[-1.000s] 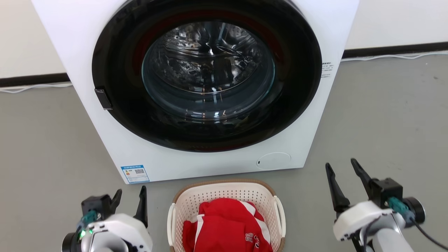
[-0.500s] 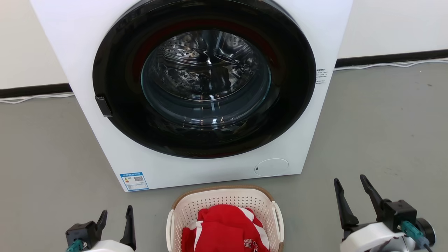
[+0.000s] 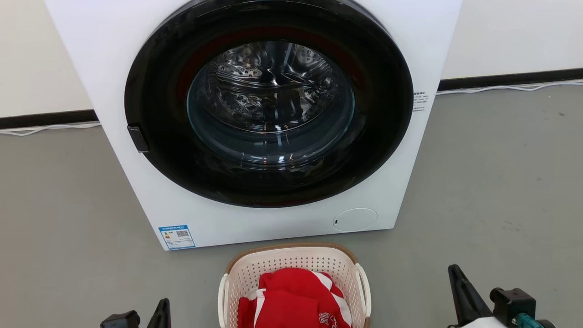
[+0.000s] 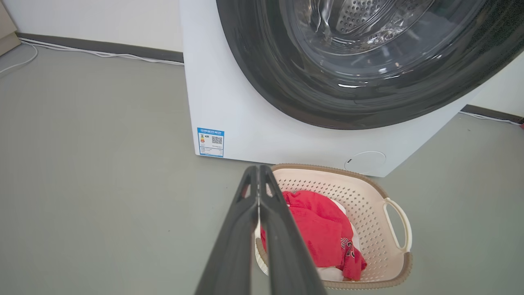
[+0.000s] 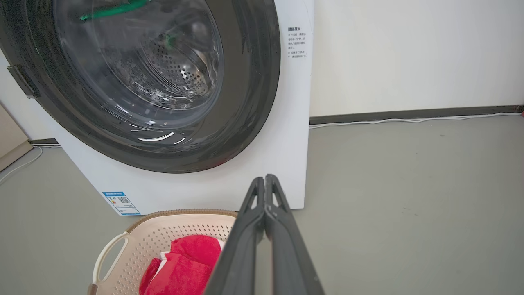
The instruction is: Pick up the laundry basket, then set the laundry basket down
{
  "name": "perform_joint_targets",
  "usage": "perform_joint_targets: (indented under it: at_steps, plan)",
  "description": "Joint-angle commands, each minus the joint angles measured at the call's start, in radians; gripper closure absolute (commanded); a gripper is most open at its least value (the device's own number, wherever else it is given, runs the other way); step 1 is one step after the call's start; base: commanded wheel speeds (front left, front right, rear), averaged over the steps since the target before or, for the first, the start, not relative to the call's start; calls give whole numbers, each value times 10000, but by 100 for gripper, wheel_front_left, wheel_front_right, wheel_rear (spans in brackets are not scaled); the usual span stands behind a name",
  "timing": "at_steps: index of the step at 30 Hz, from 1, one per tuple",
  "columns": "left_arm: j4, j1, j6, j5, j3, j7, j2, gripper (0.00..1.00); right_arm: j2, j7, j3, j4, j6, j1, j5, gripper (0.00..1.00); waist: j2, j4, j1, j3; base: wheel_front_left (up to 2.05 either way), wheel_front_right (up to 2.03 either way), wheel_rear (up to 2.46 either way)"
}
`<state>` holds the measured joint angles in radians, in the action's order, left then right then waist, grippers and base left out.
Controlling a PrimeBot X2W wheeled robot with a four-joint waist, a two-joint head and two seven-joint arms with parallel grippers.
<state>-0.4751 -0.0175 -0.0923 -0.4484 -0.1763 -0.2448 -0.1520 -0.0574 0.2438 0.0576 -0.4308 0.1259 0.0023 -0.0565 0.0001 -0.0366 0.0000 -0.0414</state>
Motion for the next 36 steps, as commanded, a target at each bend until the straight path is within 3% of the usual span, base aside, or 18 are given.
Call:
perform_joint_targets:
  at_steps: [1,6,10,36]
  plan:
    - [216,267,57,-250,123,96,-93,100,-71,-120,78,204,1,-301,-342,100,-1,6,4,6,0,0,0]
    - [299,285,128,-626,216,215,-56,100,-66,-243,95,274,3,-311,-852,100,-1,17,22,-1,0,0,0]
    - [367,313,199,-996,300,322,-20,100,-62,-335,88,343,4,-320,-1354,100,-1,29,2,32,0,0,0]
    - [812,528,664,-3423,887,1059,217,100,-31,-1049,170,713,14,-482,-4600,100,-1,106,1,131,0,0,0]
